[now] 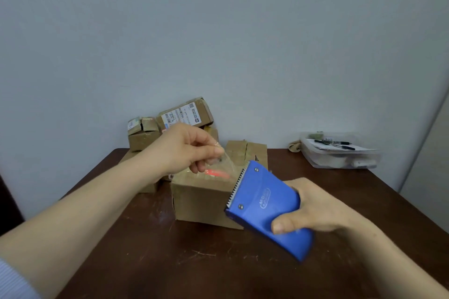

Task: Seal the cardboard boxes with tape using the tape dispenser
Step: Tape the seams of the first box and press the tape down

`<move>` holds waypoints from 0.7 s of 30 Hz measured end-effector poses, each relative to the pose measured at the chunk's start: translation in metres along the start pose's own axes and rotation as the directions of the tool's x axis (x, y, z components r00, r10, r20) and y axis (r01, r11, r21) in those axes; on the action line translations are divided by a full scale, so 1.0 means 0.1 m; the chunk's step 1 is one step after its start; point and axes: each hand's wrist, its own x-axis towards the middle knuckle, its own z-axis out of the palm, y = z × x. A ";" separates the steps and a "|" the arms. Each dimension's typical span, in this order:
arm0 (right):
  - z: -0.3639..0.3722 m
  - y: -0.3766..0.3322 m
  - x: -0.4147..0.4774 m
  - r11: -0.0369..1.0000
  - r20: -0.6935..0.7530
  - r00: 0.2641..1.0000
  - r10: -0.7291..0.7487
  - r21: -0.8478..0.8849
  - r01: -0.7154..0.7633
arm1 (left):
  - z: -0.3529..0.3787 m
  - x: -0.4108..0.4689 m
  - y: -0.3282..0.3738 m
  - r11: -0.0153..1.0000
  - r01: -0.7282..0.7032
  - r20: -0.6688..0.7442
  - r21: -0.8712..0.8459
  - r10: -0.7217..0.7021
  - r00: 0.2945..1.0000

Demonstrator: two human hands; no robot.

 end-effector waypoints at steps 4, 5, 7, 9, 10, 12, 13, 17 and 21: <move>-0.16 -0.06 -0.03 0.993 -0.008 0.995 0.097 -0.068 -0.097 | 0.04 0.04 -0.10 0.999 -0.035 -0.004 0.007 0.035 0.999; -0.20 -0.06 -0.04 0.986 -0.010 0.991 0.130 -0.099 -0.131 | 0.05 0.04 -0.13 0.999 -0.033 -0.018 0.003 0.033 0.999; -0.26 -0.05 -0.08 0.968 -0.020 0.980 0.200 -0.148 -0.201 | 0.04 0.05 -0.21 0.999 -0.013 -0.053 -0.029 0.011 0.999; -0.30 -0.04 -0.12 0.953 -0.030 0.968 0.248 -0.174 -0.250 | 0.01 0.05 -0.27 0.997 0.021 -0.065 -0.072 -0.026 0.998; -0.32 -0.03 -0.13 0.945 -0.032 0.963 0.269 -0.186 -0.270 | 0.01 0.06 -0.30 0.996 0.034 -0.063 -0.077 -0.038 0.997; -0.33 -0.05 -0.12 0.925 -0.026 0.948 0.317 -0.211 -0.315 | 0.02 0.07 -0.35 0.996 0.048 -0.061 -0.073 -0.053 0.997; -0.34 -0.06 -0.11 0.913 -0.023 0.938 0.345 -0.226 -0.341 | 0.04 0.08 -0.37 0.996 0.053 -0.059 -0.070 -0.057 0.997; -0.43 -0.14 -0.08 0.858 -0.005 0.899 0.438 -0.297 -0.419 | 0.10 0.11 -0.41 0.995 0.069 -0.042 -0.076 -0.072 0.997; -0.53 -0.22 -0.05 0.807 0.018 0.864 0.503 -0.366 -0.463 | 0.06 0.20 -0.48 0.993 0.104 -0.063 -0.054 -0.107 0.992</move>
